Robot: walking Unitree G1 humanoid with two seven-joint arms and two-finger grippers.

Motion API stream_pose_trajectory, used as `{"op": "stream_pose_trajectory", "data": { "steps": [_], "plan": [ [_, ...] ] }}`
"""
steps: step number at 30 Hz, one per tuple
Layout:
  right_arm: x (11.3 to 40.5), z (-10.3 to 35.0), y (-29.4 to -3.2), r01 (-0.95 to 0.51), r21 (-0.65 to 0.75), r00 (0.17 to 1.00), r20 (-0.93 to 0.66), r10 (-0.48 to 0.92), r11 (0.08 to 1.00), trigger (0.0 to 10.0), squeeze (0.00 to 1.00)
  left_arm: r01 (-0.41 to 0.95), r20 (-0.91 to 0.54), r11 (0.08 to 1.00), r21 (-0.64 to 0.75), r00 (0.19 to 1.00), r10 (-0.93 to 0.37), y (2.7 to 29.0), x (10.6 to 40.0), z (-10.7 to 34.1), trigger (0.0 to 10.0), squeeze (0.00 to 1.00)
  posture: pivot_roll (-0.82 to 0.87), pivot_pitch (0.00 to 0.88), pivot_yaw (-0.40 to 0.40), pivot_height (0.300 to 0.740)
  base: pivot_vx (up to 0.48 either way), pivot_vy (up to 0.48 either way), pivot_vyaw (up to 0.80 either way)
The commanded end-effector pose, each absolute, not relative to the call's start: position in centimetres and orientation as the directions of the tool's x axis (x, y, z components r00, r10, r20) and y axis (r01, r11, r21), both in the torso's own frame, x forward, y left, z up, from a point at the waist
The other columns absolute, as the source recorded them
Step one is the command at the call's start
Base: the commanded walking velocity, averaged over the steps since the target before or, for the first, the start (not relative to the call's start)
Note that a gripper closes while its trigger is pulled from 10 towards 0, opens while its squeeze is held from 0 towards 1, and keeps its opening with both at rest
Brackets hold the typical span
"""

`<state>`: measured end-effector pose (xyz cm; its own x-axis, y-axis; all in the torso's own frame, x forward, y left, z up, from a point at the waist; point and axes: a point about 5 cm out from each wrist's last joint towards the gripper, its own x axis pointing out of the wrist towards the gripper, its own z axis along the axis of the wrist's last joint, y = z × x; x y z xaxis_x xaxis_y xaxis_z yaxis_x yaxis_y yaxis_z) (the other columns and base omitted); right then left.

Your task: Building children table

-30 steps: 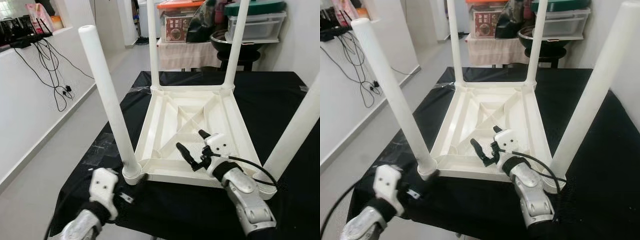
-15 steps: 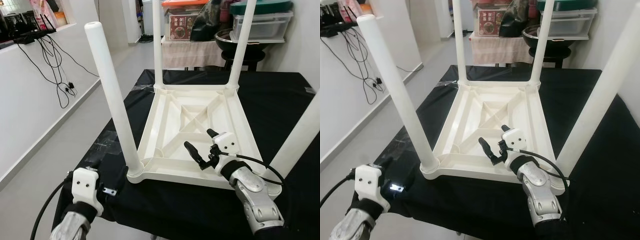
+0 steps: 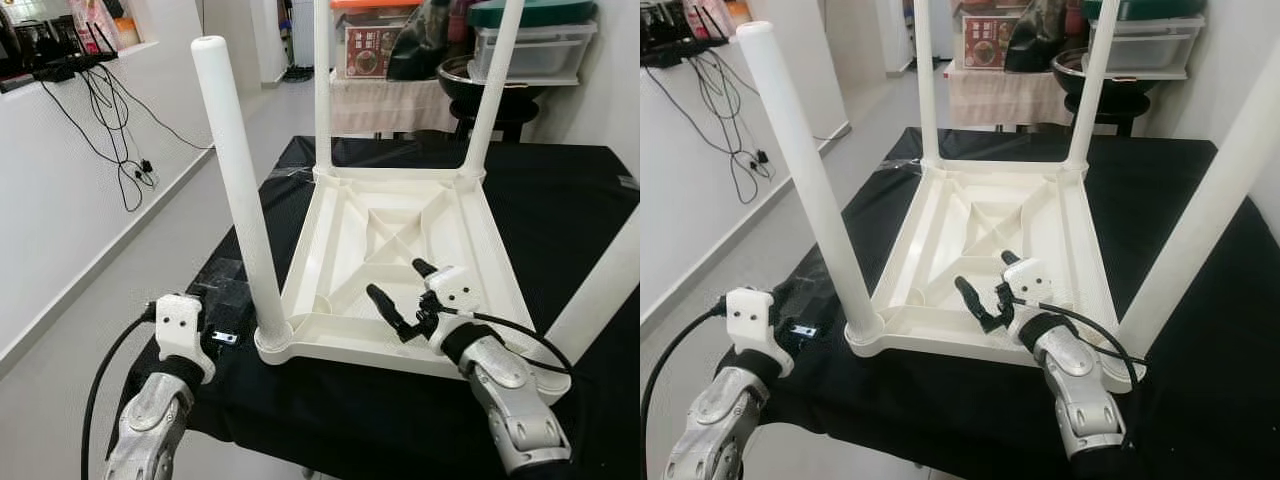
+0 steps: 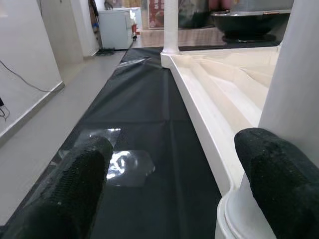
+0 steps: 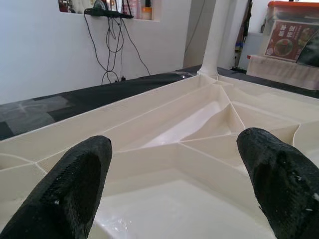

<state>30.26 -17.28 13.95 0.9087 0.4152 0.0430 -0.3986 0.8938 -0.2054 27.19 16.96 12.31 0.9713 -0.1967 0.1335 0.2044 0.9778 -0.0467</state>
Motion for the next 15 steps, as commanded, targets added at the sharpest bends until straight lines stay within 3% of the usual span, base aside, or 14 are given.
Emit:
{"op": "stream_pose_trajectory", "data": {
  "steps": [1,9,10,15],
  "plan": [
    [29.7,13.7,-17.0,-0.423,-0.179,0.9,0.031,0.435,0.888,10.0,0.0,0.192,0.113,0.981,-0.033,0.976,-0.188,17.0,27.3,11.7,10.0,0.0,-0.12,0.052,0.057,0.74,0.0,0.0,0.0],
    [28.4,13.7,-17.7,-0.428,-0.123,0.9,0.037,0.435,0.895,10.0,0.0,0.18,0.119,0.983,-0.033,0.977,-0.175,17.3,27.6,11.5,9.7,0.0,-0.13,0.057,0.055,0.74,0.0,0.0,0.0],
    [27.3,13.9,-18.0,-0.453,-0.095,0.887,0.046,0.459,0.886,10.0,0.0,0.186,0.124,0.982,-0.034,0.976,-0.18,17.3,27.8,11.5,0.3,0.0,-0.14,0.062,0.057,0.74,0.0,0.0,0.0],
    [22.7,15.1,-19.0,-0.581,-0.076,0.81,0.045,0.585,0.81,10.0,0.0,0.206,0.128,0.978,-0.037,0.972,-0.2,17.3,28.1,11.4,0.0,0.0,-0.17,0.067,0.072,0.74,0.0,0.0,0.0]
  ]
}}
